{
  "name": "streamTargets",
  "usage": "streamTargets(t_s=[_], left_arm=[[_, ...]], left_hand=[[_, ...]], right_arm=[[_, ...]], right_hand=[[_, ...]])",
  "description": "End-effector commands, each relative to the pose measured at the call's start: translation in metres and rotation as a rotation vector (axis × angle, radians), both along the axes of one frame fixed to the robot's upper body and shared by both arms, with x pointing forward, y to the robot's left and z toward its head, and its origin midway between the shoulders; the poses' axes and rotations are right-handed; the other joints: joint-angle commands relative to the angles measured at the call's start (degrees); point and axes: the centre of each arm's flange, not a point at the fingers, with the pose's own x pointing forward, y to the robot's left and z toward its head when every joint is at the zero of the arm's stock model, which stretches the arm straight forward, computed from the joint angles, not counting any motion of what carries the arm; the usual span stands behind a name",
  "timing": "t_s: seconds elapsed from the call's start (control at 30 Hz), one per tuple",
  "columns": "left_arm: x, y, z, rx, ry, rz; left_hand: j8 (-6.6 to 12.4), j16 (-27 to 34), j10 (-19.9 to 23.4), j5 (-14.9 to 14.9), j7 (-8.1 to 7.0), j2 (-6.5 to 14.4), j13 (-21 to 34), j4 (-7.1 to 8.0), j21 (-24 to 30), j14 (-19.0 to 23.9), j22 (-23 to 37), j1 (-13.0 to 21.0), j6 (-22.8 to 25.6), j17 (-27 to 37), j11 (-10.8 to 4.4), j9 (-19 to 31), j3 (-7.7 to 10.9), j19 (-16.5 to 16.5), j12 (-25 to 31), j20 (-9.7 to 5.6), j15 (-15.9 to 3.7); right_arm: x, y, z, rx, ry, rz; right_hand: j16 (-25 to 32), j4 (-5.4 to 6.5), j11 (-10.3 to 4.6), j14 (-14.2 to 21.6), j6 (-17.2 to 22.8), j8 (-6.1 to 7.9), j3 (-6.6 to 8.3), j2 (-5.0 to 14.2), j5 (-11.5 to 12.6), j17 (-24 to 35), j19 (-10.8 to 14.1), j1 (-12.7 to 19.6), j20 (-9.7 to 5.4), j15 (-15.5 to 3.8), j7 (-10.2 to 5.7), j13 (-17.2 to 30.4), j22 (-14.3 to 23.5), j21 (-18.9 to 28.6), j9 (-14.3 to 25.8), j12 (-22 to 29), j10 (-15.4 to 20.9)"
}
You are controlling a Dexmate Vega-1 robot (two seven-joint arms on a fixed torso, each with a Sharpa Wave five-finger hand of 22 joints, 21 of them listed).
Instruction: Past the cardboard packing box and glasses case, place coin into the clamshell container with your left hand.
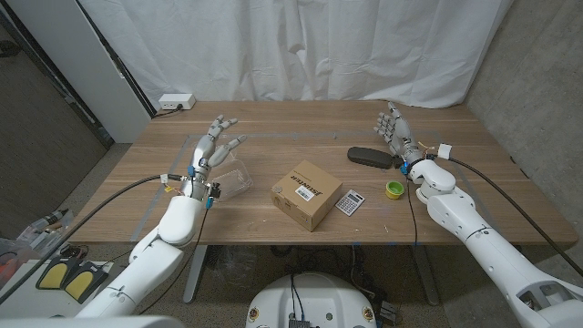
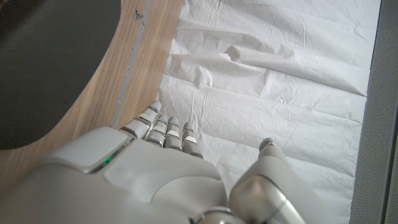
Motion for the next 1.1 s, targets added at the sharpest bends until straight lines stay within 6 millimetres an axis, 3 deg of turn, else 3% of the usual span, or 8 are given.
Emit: streamTargets(t_s=[0.03,0.37,0.77,1.1], left_arm=[[-0.022,0.001,-0.002,0.067,-0.004,0.117],[-0.027,0.003,0.0,0.112,-0.016,0.142],[-0.006,-0.019,0.027,0.242,-0.022,0.084],[-0.032,-0.023,0.022,0.29,-0.011,0.144]], left_hand=[[0.28,0.4,-0.1,0.0,0.12,0.1,0.3,-0.21,0.3,-0.1,0.1,1.2,0.6,0.1,-0.37,0.1,0.64,0.1,0.5,0.16,-0.13],[0.09,0.6,0.2,-0.3,0.12,0.1,0.3,-0.19,0.4,0.3,0.0,2.6,0.9,0.0,-0.37,0.2,0.74,0.4,0.8,-0.05,-0.41],[-0.21,0.5,0.4,-0.7,0.03,-0.2,0.3,0.04,0.4,0.4,0.0,3.3,0.8,0.0,-0.54,0.3,0.46,0.4,0.9,-0.17,-0.67],[-0.4,0.6,0.8,-1.1,0.02,-0.5,0.3,0.32,0.6,0.8,0.0,3.9,1.1,-0.1,-1.03,0.4,0.13,1.0,1.1,-0.28,-0.85]], right_arm=[[0.004,0.007,-0.001,0.008,0.006,0.008],[0.002,0.008,-0.004,0.017,0.007,-0.001],[-0.013,-0.008,-0.006,0.029,-0.027,-0.023],[-0.016,-0.015,0.006,-0.007,-0.038,-0.018]], right_hand=[[0.2,-0.12,0.06,0.3,0.6,0.24,-0.03,0.27,0.0,0.2,0.4,0.5,0.1,0.11,-0.1,0.1,0.3,0.0,0.3,0.2,0.5],[0.1,-0.16,0.13,0.3,0.7,0.21,-0.07,0.34,0.0,0.2,0.4,0.5,0.11,0.1,-0.11,0.1,0.3,0.0,0.3,0.2,0.6],[0.1,-0.24,0.13,0.3,0.7,0.18,-0.09,0.41,-0.1,0.2,0.4,0.6,0.11,0.04,-0.12,0.1,0.3,0.0,0.3,0.2,0.6],[0.1,-0.29,0.14,0.3,0.8,0.19,-0.16,0.44,-0.1,0.2,0.4,0.6,0.16,0.04,-0.07,0.1,0.3,-0.1,0.3,0.2,0.7]])
